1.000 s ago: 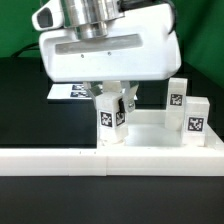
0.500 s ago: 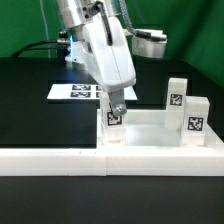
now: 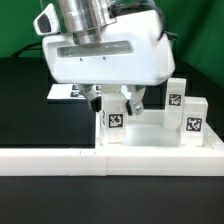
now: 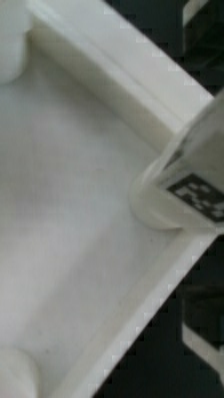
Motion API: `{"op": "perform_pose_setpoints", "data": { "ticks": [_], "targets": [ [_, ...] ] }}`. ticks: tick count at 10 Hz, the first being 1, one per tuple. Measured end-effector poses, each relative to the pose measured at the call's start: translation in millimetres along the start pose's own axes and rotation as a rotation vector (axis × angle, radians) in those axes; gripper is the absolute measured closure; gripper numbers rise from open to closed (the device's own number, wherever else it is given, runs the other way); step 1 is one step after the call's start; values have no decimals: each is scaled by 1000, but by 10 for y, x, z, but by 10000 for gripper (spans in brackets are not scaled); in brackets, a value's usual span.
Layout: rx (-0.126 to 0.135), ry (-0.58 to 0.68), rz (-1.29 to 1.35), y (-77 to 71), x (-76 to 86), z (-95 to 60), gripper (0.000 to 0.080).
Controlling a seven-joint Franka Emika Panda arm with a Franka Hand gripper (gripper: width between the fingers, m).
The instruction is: Assemble square table
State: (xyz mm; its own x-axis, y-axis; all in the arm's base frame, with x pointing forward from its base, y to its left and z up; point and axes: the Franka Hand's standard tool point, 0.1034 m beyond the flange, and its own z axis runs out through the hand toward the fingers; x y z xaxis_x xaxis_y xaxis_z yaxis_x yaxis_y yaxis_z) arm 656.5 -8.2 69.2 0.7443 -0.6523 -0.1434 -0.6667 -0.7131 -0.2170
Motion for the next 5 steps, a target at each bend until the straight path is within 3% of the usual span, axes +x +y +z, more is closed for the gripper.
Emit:
{"op": "perform_pose_setpoints", "data": {
  "ticks": [3, 4, 5],
  "targets": [
    [-2, 2, -185, 8, 8, -2, 152],
    [-19, 2, -321, 13, 11, -11, 152],
    [-84, 15, -545, -4, 52, -64, 150]
  ]
}}
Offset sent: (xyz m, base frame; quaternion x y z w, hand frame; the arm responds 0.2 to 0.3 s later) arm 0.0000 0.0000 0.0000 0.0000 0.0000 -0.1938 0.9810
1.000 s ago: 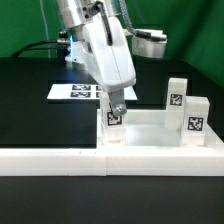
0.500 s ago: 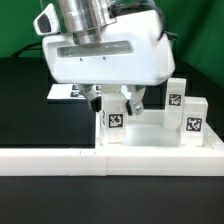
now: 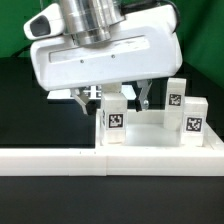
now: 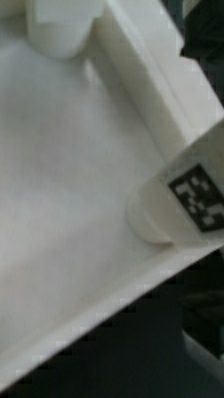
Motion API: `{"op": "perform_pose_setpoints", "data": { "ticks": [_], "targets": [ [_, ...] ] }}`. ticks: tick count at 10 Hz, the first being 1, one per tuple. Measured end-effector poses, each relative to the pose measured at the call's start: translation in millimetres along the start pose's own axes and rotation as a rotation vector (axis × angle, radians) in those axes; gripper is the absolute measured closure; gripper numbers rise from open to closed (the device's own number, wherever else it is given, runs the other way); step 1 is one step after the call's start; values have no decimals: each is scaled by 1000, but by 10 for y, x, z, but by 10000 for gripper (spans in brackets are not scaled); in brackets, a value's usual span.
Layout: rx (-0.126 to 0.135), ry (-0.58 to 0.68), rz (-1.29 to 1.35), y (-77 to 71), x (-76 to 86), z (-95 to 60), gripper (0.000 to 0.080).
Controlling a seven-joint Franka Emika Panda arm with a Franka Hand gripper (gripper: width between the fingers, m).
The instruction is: Assemble square table
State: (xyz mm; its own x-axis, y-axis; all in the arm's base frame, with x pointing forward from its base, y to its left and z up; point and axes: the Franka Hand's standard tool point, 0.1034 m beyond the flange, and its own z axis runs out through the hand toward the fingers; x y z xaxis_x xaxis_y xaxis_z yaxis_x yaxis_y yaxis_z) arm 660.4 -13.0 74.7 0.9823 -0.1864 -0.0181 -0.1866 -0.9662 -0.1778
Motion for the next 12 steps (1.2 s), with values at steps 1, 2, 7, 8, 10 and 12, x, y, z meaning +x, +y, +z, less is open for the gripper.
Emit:
{"op": "perform_pose_setpoints", "data": {
  "ticks": [1, 2, 7, 8, 10, 12],
  "targets": [
    [-18, 16, -122, -2, 44, -24, 150],
    [-14, 22, -113, -5, 40, -7, 150],
    [-11, 22, 76, -4, 37, -5, 509],
    [-10, 22, 117, -5, 37, -5, 509],
    [8, 24, 348, -8, 40, -3, 509],
    [65, 30, 707, -12, 49, 2, 509]
  ]
}}
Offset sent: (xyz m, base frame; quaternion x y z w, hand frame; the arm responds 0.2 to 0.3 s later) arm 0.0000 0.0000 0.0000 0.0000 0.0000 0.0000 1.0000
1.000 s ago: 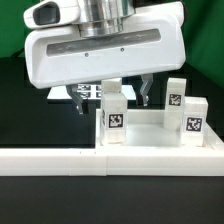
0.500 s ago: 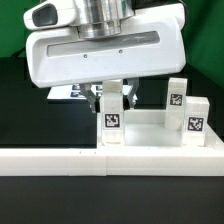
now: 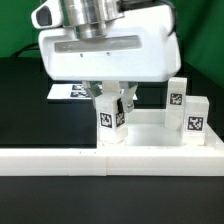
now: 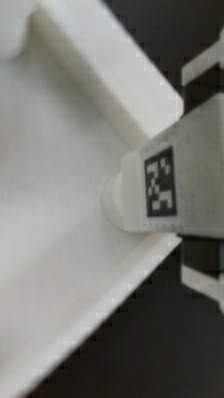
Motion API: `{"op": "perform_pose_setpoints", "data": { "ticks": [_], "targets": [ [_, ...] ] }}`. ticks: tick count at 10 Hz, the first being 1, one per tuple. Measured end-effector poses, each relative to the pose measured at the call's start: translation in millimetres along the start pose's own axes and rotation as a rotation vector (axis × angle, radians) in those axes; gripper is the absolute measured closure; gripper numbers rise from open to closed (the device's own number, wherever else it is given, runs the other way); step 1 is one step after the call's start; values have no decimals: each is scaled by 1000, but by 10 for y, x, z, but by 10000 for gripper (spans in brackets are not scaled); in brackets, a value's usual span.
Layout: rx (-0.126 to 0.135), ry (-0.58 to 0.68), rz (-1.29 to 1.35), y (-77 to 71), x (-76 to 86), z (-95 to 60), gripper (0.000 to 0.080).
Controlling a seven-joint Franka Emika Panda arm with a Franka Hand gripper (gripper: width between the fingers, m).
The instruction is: Assemble square table
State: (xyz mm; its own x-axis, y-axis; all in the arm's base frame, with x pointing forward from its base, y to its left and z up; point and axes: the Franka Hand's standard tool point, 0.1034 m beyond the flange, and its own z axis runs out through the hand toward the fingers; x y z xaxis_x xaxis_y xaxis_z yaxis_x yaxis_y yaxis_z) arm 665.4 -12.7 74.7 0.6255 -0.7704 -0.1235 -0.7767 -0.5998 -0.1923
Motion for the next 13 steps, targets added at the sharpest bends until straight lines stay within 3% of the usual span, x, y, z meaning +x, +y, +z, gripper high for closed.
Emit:
{"op": "perform_pose_setpoints", "data": {
  "ticks": [2, 6, 7, 8, 9, 10, 12, 13],
  "targets": [
    [38, -30, 313, -14, -21, 23, 506],
    [40, -45, 511, -33, -54, 34, 506],
    [60, -46, 626, -50, -52, 40, 506],
    [103, -31, 763, -45, -56, 62, 506],
    [113, -25, 773, -60, -73, 67, 506],
    [112, -25, 743, -55, -74, 71, 506],
    [123, 1, 664, -68, -66, 83, 264],
    [70, -14, 435, -64, -117, 78, 264]
  ]
}}
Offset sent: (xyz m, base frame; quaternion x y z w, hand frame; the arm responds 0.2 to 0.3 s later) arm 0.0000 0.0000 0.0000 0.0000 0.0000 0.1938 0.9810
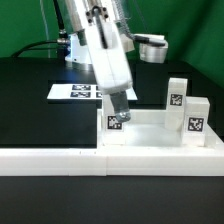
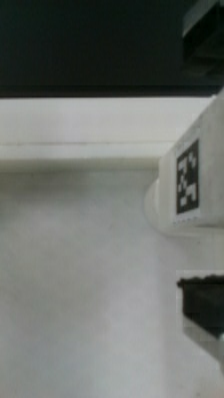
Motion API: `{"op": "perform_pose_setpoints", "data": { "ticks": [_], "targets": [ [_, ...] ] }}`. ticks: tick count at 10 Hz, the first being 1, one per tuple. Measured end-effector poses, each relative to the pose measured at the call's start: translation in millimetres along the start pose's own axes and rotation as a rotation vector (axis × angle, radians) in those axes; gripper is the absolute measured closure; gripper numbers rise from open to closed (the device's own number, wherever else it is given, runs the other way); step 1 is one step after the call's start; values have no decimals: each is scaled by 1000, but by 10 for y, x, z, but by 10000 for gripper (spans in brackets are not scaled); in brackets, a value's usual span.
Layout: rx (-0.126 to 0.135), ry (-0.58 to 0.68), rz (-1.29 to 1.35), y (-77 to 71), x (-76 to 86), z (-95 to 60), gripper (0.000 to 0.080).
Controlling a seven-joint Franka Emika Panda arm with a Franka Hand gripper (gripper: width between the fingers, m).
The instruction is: Assemble square table
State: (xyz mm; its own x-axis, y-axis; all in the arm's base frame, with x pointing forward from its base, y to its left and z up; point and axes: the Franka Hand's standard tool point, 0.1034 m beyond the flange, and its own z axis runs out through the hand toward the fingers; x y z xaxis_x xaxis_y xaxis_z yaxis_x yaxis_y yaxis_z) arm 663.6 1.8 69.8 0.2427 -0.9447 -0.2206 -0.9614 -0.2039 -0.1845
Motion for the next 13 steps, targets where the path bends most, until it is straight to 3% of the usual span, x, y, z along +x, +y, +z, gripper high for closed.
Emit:
{"op": "perform_pose_setpoints", "data": {
  "ticks": [1, 5, 6, 8, 10, 12, 13],
  "targets": [
    [-39, -9, -141, -44, -45, -31, 174],
    [-39, -16, -415, -53, -51, -33, 151],
    [-52, -16, -528, -27, -25, -34, 150],
    [-126, 1, -861, 67, 107, -55, 150],
    [-198, 15, -1163, 61, 62, -39, 150],
    [-192, 13, -1145, 59, 59, -39, 150],
    [-190, 14, -1125, 58, 55, -38, 270]
  ]
}}
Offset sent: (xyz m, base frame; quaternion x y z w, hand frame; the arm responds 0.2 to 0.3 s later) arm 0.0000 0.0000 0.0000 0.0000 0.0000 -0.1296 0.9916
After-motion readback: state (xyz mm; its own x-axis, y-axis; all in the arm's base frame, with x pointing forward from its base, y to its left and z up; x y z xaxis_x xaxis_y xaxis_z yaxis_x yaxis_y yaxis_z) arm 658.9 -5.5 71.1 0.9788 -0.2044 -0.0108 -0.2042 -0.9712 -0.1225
